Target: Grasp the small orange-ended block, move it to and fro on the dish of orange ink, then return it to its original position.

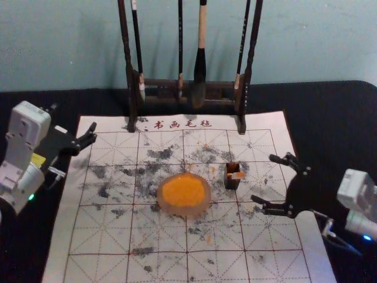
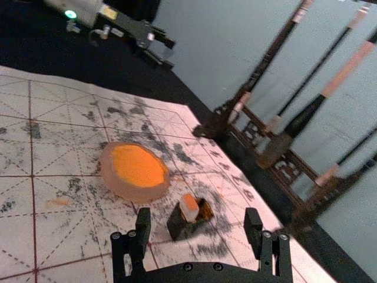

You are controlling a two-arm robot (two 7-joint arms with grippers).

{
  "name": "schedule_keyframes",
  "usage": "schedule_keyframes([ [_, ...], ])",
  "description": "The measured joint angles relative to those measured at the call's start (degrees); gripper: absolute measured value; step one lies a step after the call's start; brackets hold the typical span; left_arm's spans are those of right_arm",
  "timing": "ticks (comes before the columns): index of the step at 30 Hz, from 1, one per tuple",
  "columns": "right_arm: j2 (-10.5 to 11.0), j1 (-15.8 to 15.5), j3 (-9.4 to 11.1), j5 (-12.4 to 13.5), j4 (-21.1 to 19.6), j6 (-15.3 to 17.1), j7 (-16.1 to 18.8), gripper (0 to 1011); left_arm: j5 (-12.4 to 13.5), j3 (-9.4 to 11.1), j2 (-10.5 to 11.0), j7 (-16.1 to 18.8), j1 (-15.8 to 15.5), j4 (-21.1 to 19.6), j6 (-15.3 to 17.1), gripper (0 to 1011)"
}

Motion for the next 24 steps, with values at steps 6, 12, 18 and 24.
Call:
schedule_keyframes([
  [6,-2.25,4.60,-1.69,-2.08,3.01,0.17,3.94,1000,0.00,0.00,0.00,0.00,0.00,0.00,0.00,1001],
  [12,-5.00,9.66,-3.06,-3.17,6.98,2.65,8.58,1000,-0.01,0.00,0.00,0.00,0.00,0.00,0.00,1001],
  [18,-7.02,13.06,-3.69,-3.78,10.66,3.93,11.57,1000,0.00,0.00,0.00,0.00,0.00,0.00,0.00,1001],
  [24,-8.88,15.47,-3.94,-4.46,13.64,4.04,13.16,1000,0.00,0.00,0.00,0.00,0.00,0.00,0.00,1001],
])
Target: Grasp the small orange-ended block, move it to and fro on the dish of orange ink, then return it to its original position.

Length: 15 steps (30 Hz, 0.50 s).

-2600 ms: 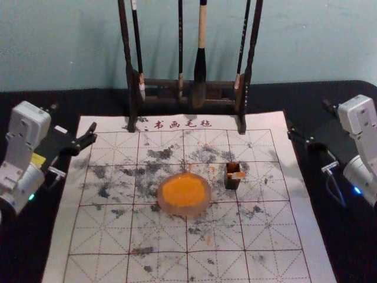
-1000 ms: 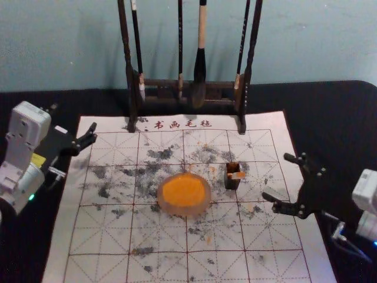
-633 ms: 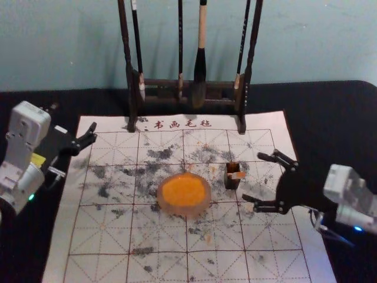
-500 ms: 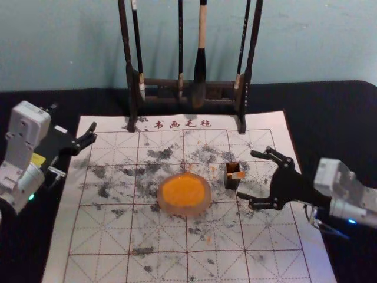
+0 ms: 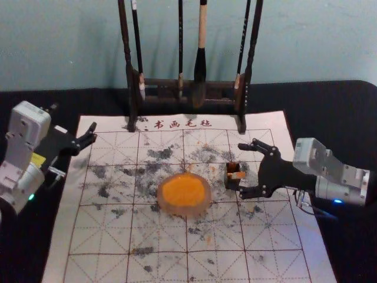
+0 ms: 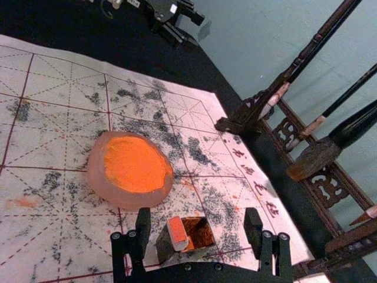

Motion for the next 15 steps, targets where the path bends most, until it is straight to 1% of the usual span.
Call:
schedule_keyframes([
  [6,-1.39,1.77,-0.71,-0.77,2.48,-0.63,1.26,1000,0.00,0.00,0.00,0.00,0.00,0.00,0.00,1001],
  [15,-1.67,2.93,-1.75,-0.87,3.88,-1.29,3.40,1000,0.00,0.00,0.00,0.00,0.00,0.00,0.00,1001],
])
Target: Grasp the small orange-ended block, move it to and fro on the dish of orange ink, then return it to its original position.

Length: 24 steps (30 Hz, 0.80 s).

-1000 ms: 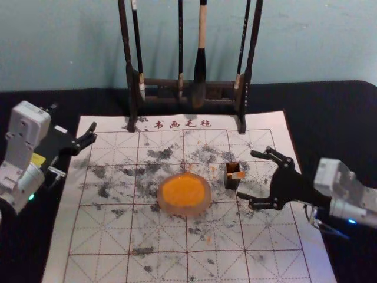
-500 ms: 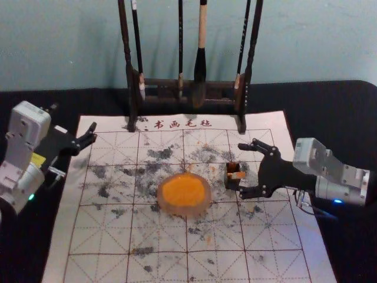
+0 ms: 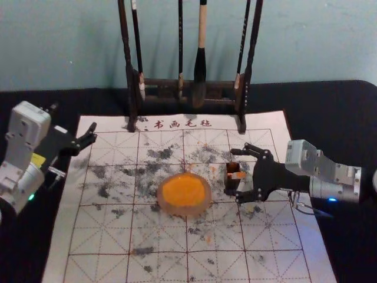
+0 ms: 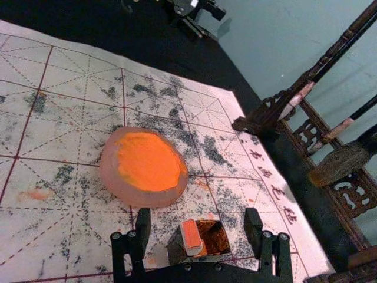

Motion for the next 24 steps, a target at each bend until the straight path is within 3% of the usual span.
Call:
schedule_keyframes([
  [24,0.79,1.39,-0.77,3.53,0.50,2.55,3.48,1000,0.00,0.00,0.00,0.00,0.00,0.00,0.00,1001],
])
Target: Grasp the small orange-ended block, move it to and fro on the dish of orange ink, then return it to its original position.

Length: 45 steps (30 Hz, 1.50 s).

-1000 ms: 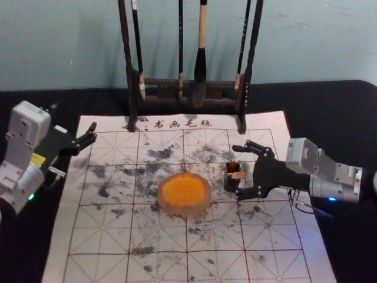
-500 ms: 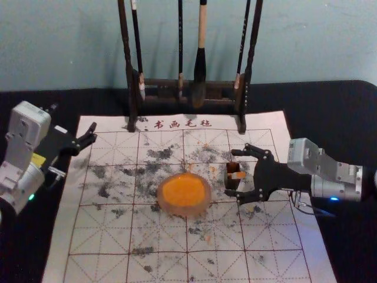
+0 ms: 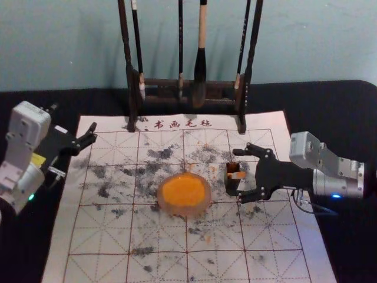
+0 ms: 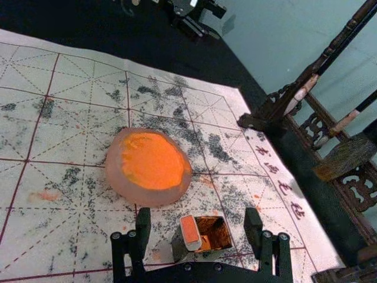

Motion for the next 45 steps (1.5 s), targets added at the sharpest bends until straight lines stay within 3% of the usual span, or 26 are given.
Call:
schedule_keyframes([
  [26,0.25,0.34,-0.64,0.09,0.14,0.24,0.61,984,0.00,0.00,0.00,0.00,0.00,0.00,0.00,1001],
  [34,0.21,0.32,-0.60,0.09,0.14,0.22,0.58,815,0.00,0.00,0.00,0.00,0.00,0.00,0.00,1001],
  [37,0.20,0.30,-0.57,0.09,0.14,0.21,0.57,685,0.00,0.00,0.00,0.00,0.00,0.00,0.00,1001],
  [41,0.20,0.30,-0.57,0.09,0.14,0.19,0.56,593,0.00,0.00,0.00,0.00,0.00,0.00,0.00,1002],
  [42,0.20,0.30,-0.57,0.09,0.14,0.19,0.55,523,0.00,0.00,0.00,0.00,0.00,0.00,0.00,1001],
  [45,0.20,0.30,-0.57,0.09,0.14,0.18,0.54,483,0.00,0.00,0.00,0.00,0.00,0.00,0.00,1001],
])
